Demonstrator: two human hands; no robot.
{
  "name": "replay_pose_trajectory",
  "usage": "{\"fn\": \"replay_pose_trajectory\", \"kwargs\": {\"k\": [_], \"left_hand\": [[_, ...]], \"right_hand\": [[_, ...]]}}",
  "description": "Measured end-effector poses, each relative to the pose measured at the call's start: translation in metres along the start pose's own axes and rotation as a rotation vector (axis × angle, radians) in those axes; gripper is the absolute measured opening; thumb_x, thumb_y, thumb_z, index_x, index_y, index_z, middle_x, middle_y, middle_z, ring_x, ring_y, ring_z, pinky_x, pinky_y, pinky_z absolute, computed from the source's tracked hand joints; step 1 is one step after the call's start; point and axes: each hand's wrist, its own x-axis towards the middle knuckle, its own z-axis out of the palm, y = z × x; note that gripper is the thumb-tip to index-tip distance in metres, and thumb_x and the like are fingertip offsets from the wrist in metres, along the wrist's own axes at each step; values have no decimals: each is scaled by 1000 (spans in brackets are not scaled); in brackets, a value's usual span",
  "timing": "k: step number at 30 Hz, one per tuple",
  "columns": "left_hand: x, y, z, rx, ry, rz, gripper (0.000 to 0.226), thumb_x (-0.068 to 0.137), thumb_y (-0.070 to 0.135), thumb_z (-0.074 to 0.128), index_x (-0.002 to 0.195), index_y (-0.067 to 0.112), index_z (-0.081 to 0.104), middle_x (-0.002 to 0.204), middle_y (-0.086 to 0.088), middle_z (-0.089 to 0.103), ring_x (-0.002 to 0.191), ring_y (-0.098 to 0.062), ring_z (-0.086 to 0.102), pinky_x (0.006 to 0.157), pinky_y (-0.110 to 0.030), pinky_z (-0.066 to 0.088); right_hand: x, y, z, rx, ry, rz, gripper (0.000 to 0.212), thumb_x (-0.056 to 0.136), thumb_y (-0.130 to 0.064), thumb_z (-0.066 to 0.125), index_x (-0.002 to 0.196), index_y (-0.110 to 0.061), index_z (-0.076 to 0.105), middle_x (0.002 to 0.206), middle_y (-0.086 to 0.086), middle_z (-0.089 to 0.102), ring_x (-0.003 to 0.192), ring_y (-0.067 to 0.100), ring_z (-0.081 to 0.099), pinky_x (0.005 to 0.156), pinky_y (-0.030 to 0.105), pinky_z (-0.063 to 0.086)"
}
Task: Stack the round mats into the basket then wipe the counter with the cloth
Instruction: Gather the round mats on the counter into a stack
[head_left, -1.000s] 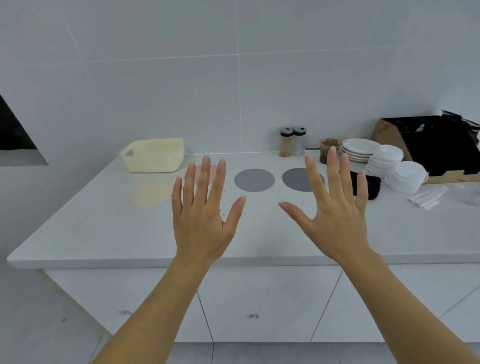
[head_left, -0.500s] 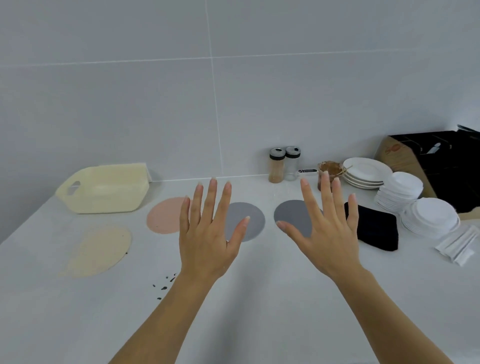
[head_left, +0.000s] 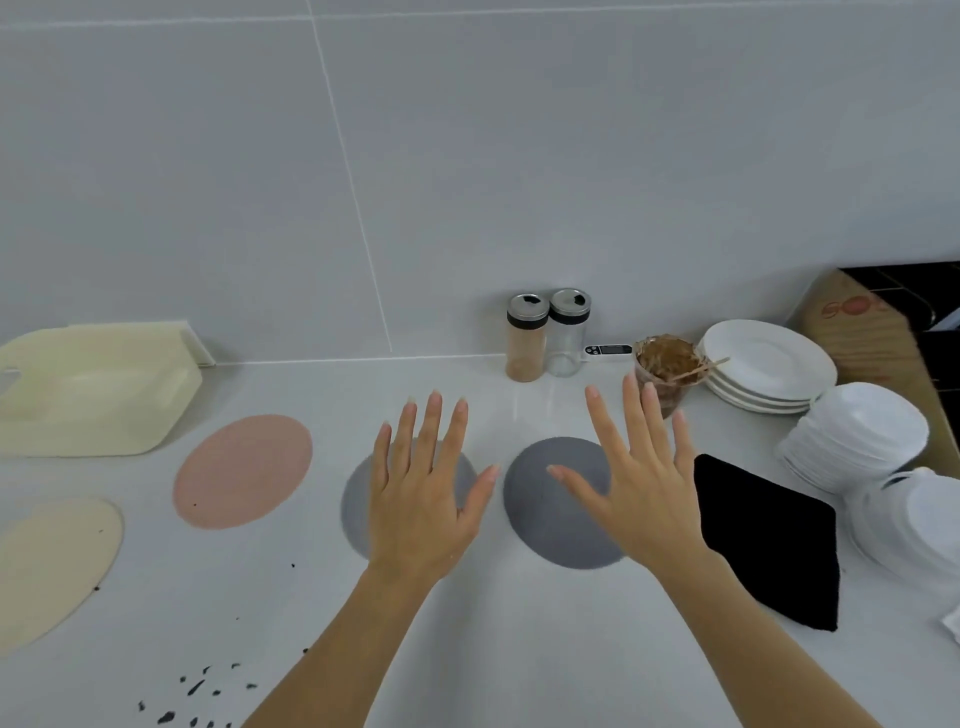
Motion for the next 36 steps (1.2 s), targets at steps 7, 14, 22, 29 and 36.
{"fn": "replay_pose_trajectory", "kwargs": {"k": [7, 14, 22, 29, 36], "left_hand": [[20, 27, 39, -95, -197, -107, 64, 86, 59, 36, 130, 14, 45, 122, -9, 61, 110, -28, 56, 93, -39, 44], [32, 58, 59, -282, -592, -443, 36, 87, 28, 57, 109, 4, 41, 112, -14, 53, 99, -29, 54, 74, -33, 44], [45, 55, 66, -475, -702, -578, 26, 81, 22, 61, 98, 5, 51, 99, -10, 60, 87, -25, 58, 67, -33, 45], [40, 29, 37, -722, -436, -621, 21, 84, 16, 59, 75, 13, 40, 69, 1, 47, 68, -20, 48, 59, -29, 36], [24, -59, 11, -671, -328, -821, 27, 78, 12, 65, 67, 15, 40, 72, -5, 54, 71, -27, 55, 64, -35, 42]], "right_hand": [[15, 29, 35, 116, -168, 82, 63, 84, -48, 54, 131, -7, 44, 128, 19, 55, 118, 38, 51, 94, 46, 44], [31, 39, 48, 134, -583, 414, 36, 90, -36, 53, 104, -4, 45, 110, 15, 54, 99, 29, 54, 73, 33, 42], [43, 45, 49, 335, -735, 527, 35, 89, -34, 54, 101, -3, 42, 113, 20, 49, 104, 34, 48, 84, 39, 43], [48, 12, 22, 653, -367, 473, 18, 90, -16, 55, 87, -6, 40, 71, 2, 46, 62, 16, 42, 50, 30, 30], [68, -78, 42, 770, -483, 342, 20, 87, -16, 58, 86, -7, 40, 74, 1, 47, 73, 23, 47, 61, 31, 36]]}}
